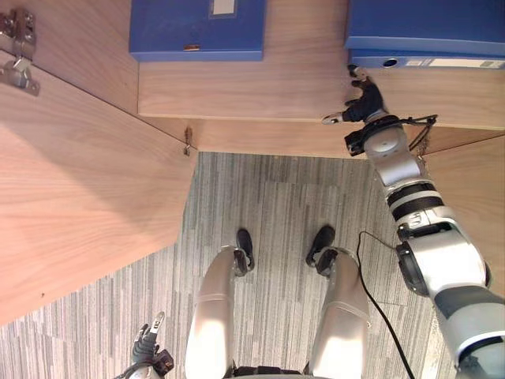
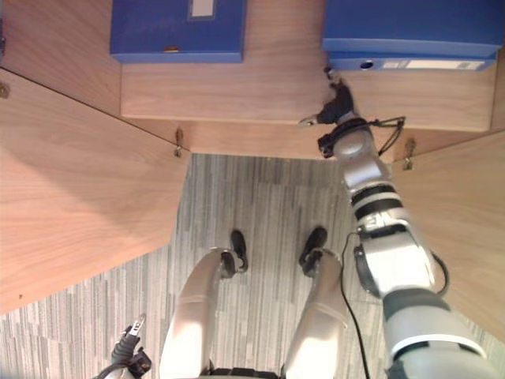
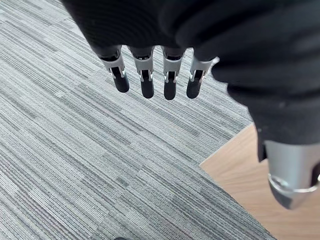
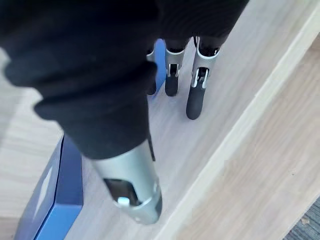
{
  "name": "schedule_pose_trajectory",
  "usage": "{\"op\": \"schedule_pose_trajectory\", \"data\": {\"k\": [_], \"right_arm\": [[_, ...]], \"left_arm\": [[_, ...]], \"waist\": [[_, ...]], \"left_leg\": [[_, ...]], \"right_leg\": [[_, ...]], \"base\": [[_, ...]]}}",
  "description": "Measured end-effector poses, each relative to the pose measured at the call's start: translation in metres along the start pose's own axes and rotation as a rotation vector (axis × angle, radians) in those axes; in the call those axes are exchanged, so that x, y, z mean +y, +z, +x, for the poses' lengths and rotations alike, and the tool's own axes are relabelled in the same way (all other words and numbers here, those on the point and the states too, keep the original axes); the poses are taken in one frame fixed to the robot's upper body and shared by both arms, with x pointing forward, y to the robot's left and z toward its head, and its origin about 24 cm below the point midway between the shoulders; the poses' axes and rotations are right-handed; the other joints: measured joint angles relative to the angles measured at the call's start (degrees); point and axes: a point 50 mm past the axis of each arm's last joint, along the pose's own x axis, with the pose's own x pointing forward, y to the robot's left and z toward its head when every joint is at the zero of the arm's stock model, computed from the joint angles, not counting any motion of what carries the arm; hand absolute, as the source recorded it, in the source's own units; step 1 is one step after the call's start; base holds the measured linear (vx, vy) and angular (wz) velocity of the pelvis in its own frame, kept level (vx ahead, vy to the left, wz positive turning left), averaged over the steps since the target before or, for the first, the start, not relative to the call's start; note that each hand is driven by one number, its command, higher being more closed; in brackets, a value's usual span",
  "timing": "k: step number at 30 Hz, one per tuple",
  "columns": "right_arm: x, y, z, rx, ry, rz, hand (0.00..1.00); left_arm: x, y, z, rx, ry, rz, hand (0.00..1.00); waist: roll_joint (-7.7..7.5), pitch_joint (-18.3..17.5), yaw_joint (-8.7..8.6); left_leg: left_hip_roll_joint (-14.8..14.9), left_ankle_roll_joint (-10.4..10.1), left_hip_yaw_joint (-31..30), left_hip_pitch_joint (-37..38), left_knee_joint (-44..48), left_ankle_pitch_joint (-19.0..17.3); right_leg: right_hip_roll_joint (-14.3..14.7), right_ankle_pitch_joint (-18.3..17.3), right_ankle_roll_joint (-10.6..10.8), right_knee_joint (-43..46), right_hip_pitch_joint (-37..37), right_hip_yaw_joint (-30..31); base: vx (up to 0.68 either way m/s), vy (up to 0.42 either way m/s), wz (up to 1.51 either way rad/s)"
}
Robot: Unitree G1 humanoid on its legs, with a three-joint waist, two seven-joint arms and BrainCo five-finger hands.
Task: Walk over to the cabinet, pick up the folder, carry it to the office cabinet, place the folder inside the office cabinet, then close the office cabinet door
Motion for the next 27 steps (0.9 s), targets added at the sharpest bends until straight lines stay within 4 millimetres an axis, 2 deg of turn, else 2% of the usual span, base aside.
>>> {"op": "schedule_pose_trajectory", "data": {"k": [5, 10, 13, 15, 16, 18, 19, 21, 22, 23, 24, 27], "right_arm": [[-0.008, -0.006, 0.001, 0.036, -0.054, 0.037, 0.0], [0.013, -0.029, -0.008, 0.101, -0.026, 0.093, 0.0], [0.044, -0.059, -0.027, 0.186, 0.024, 0.165, 0.0], [0.079, -0.089, -0.053, 0.302, 0.069, 0.251, 0.0], [0.089, -0.099, -0.062, 0.348, 0.085, 0.278, 0.0], [0.133, -0.148, -0.119, 0.597, 0.152, 0.37, 0.0], [0.144, -0.16, -0.137, 0.665, 0.171, 0.39, 0.0], [0.182, -0.198, -0.222, 0.943, 0.23, 0.476, 0.0], [0.188, -0.204, -0.242, 1.004, 0.232, 0.499, 0.0], [0.194, -0.214, -0.274, 1.108, 0.22, 0.543, 0.0], [0.195, -0.216, -0.283, 1.115, 0.219, 0.549, 0.0], [0.191, -0.23, -0.326, 1.231, 0.185, 0.563, 0.0]], "left_arm": [[-0.004, -0.001, -0.001, 0.0, -0.003, -0.012, 0.0], [-0.007, -0.001, -0.001, -0.006, -0.012, -0.02, 0.0], [-0.008, 0.0, -0.001, -0.007, -0.015, -0.019, 0.0], [-0.008, 0.0, -0.001, -0.01, -0.019, -0.016, 0.0], [-0.009, 0.0, -0.001, -0.011, -0.019, -0.015, 0.0], [-0.011, 0.001, -0.001, -0.011, -0.028, -0.003, 0.0], [-0.012, 0.0, -0.001, -0.01, -0.03, 0.0, 0.0], [-0.015, -0.002, -0.002, 0.0, -0.043, 0.034, 0.0], [-0.016, -0.003, -0.002, 0.002, -0.047, 0.042, 0.0], [-0.018, -0.005, -0.003, 0.006, -0.057, 0.063, 0.0], [-0.018, -0.006, -0.003, 0.012, -0.058, 0.067, 0.0], [-0.021, -0.018, -0.005, 0.063, -0.059, 0.106, 0.0]], "waist": [[0.0, 0.0, -0.11], [-0.03, 0.01, -0.45], [-0.05, -0.05, -0.56], [-0.07, -0.11, -0.71], [-0.1, -0.13, -0.69], [-0.22, -0.28, -0.21], [-0.29, -0.32, -0.09], [-0.64, -1.27, -0.05], [-0.87, -1.74, -0.08], [-1.4, -3.19, -0.35], [-1.74, -4.31, -0.35], [-3.98, -11.57, -0.98]], "left_leg": [[-0.1, 0.03, -0.24, 0.03, -0.04, 0.02], [-0.12, 0.03, -0.72, 3.21, -1.13, 0.06], [0.3, -0.03, -1.01, 7.7, -2.72, 0.08], [0.65, -0.15, -1.18, 12.33, -4.58, 0.13], [0.78, -0.18, -1.23, 13.62, -5.04, 0.15], [1.34, -0.26, -1.07, 19.02, -6.97, 0.11], [1.42, -0.29, -0.94, 20.46, -7.54, 0.09], [1.79, -0.47, -0.27, 25.95, -9.71, -0.02], [1.92, -0.58, 0.02, 27.19, -10.28, -0.1], [2.17, -0.63, 0.56, 29.24, -11.21, -0.18], [2.43, -0.73, 0.96, 29.96, -11.61, -0.28], [3.5, -1.46, 3.17, 35.4, -14.47, -0.75]], "right_leg": [[-0.07, 0.03, 0.04, -0.19, 0.3, -0.29], [0.2, 0.27, 0.42, -1.86, 4.21, -1.22], [1.06, 1.03, 0.68, -4.85, 9.68, -2.53], [1.97, 1.99, 1.09, -8.22, 15.37, -3.74], [2.31, 2.27, 1.18, -9.15, 16.9, -4.01], [3.62, 3.37, 1.67, -12.94, 23.17, -4.8], [3.93, 3.63, 1.83, -13.86, 24.73, -4.91], [5.16, 4.75, 2.25, -17.17, 30.51, -5.03], [5.38, 5.01, 2.27, -18.04, 31.72, -5.03], [5.96, 5.56, 2.37, -19.67, 33.76, -5.04], [6.37, 5.98, 2.35, -20.62, 34.41, -4.92], [8.19, 7.15, 2.27, -25.41, 39.4, -4.2]], "base": [[0.0, 0.035, 0.02], [0.01, 0.041, -0.01], [0.03, 0.046, -0.08], [0.04, 0.057, -0.09], [0.06, 0.058, -0.09], [0.07, 0.068, -0.13], [0.07, 0.068, -0.16], [0.08, 0.049, -0.19], [0.07, 0.038, -0.24], [0.06, 0.025, -0.24], [0.06, 0.025, -0.32], [0.06, 0.002, -0.34]]}}
